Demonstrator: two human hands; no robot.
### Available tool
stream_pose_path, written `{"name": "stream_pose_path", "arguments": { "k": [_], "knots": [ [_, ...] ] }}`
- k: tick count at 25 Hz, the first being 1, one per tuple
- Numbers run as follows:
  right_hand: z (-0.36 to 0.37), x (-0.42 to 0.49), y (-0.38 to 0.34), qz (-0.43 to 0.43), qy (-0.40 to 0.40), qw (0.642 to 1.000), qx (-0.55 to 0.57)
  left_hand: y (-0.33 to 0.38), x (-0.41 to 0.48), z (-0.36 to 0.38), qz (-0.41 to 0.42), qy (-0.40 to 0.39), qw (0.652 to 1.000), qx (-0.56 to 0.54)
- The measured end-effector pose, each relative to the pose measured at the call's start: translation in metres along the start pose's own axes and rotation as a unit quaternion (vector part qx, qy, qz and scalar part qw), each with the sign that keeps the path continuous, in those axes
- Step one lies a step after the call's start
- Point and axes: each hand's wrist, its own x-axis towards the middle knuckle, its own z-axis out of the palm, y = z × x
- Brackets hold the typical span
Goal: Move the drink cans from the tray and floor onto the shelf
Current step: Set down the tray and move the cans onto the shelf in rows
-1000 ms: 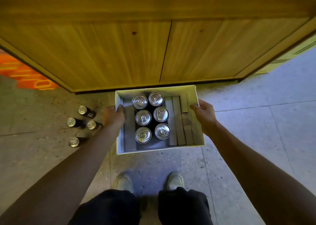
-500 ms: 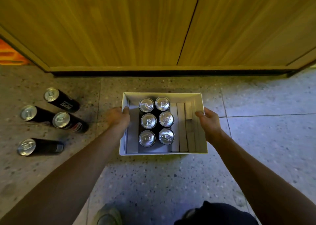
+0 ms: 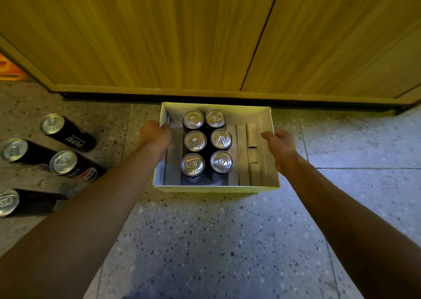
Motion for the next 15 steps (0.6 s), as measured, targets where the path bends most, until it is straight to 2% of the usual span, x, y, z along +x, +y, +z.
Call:
{"name": "stream_pose_path", "arguments": {
  "k": [5, 8, 10, 12, 13, 15],
  "knots": [
    [0.005, 0.009, -0.004, -0.002, 0.012, 0.999, -0.032, 0.002, 0.010, 0.002, 0.004, -0.008, 1.000, -0.005],
    [0.003, -0.001, -0.005, -0.062, 0.006, 0.996, -0.058, -0.005, 0.000, -0.004, 0.038, -0.054, 0.997, -0.033],
    [-0.001, -0.017, -0.005, -0.154, 0.011, 0.980, -0.121, -0.013, -0.011, -0.013, 0.101, -0.087, 0.991, -0.007],
    [-0.005, -0.035, 0.003, -0.268, 0.036, 0.943, -0.195, -0.021, -0.026, -0.029, 0.195, -0.096, 0.976, 0.030],
    [-0.007, -0.045, 0.009, -0.311, 0.050, 0.922, -0.225, -0.025, -0.033, -0.037, 0.251, -0.090, 0.962, 0.054],
    [-0.009, -0.065, 0.021, -0.361, 0.051, 0.896, -0.254, -0.034, -0.049, -0.051, 0.373, -0.052, 0.914, 0.150]
  ]
}}
